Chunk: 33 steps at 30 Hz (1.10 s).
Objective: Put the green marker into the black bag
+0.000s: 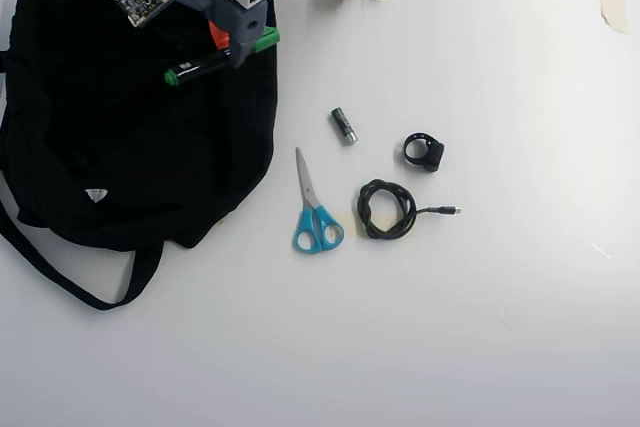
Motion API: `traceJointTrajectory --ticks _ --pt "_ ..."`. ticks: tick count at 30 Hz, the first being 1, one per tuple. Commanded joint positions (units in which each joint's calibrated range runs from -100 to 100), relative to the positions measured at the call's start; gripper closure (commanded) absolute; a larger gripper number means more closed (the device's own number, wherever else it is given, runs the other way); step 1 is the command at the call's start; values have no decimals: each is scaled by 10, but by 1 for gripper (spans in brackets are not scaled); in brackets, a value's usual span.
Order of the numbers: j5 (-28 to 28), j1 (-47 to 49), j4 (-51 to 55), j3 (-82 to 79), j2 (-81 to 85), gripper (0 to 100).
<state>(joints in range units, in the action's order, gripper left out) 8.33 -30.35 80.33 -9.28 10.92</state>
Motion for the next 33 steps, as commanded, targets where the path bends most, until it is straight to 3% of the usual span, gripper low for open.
traceJointTrajectory --ticks 1,15,16,18,22,26,30,33 --pt "-15 -70 -13 24 6 98" --pt "-16 -225 -25 321 -343 97" --pt "-16 -227 -25 321 -345 94" --pt "-17 -227 -14 322 -329 75" --pt "-16 -210 30 343 -254 71" --pt "-15 -106 128 335 -152 71" --pt "-4 90 138 336 -118 95" --pt "18 224 138 342 -89 98"
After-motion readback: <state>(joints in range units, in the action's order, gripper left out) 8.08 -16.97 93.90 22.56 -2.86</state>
